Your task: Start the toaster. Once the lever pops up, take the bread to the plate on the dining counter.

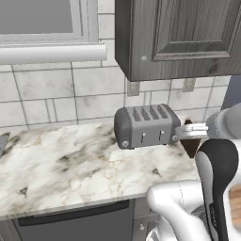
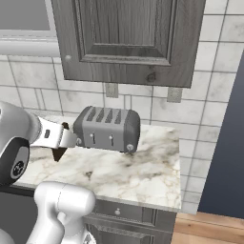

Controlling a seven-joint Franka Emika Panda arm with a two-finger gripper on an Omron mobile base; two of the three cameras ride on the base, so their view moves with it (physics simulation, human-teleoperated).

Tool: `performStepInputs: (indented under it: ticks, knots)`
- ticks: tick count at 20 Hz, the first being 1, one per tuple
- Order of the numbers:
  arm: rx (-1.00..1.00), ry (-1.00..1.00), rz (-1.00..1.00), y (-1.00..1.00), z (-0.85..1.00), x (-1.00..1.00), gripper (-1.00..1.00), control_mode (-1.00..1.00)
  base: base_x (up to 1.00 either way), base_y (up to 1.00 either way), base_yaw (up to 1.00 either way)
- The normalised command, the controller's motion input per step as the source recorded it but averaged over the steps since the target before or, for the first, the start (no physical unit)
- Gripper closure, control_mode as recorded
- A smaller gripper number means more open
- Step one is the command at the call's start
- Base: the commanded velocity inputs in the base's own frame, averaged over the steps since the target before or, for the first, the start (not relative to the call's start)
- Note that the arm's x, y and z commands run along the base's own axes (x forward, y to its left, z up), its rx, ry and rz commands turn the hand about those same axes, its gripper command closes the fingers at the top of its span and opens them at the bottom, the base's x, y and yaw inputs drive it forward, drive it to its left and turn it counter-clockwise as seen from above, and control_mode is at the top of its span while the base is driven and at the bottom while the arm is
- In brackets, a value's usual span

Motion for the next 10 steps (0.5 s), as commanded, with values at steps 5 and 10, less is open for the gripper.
performStepInputs:
  ticks: [5,10]
  knots:
    - [0.0,0.0,0.0,0.0,0.0,0.0,1.0,1.0,-0.75,0.0,0.02]
    - [0.0,0.0,0.0,0.0,0.0,0.0,1.0,1.0,-0.67,0.25,0.52]
